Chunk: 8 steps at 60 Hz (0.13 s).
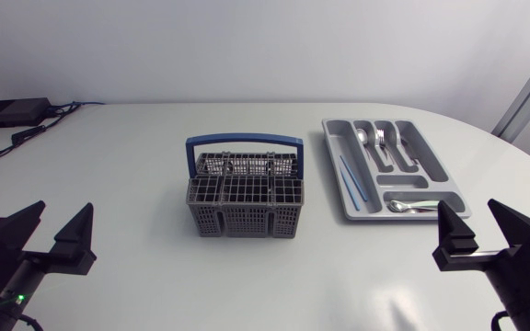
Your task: Unload the cutlery basket into the drawer organizer.
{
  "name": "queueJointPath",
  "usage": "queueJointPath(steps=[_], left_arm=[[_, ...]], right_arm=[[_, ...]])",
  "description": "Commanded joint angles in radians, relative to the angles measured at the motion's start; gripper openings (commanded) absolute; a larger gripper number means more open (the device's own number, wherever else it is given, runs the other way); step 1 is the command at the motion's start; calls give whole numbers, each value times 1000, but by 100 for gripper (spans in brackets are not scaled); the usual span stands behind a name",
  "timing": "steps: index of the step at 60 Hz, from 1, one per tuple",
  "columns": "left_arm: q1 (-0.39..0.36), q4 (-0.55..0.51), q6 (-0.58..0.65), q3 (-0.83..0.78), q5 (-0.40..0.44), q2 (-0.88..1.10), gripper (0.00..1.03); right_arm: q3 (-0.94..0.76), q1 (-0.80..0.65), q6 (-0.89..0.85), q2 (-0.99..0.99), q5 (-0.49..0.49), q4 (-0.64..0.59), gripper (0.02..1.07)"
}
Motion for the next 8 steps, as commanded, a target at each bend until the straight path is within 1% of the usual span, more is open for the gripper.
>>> queueJointPath(steps=[1, 8], left_arm=[[7, 15, -25, -19, -2, -7, 99], [7, 15, -25, -19, -2, -7, 99]], right_arm=[[-19, 7, 29, -6, -1, -3, 102], [-19, 7, 29, -6, -1, -3, 102]])
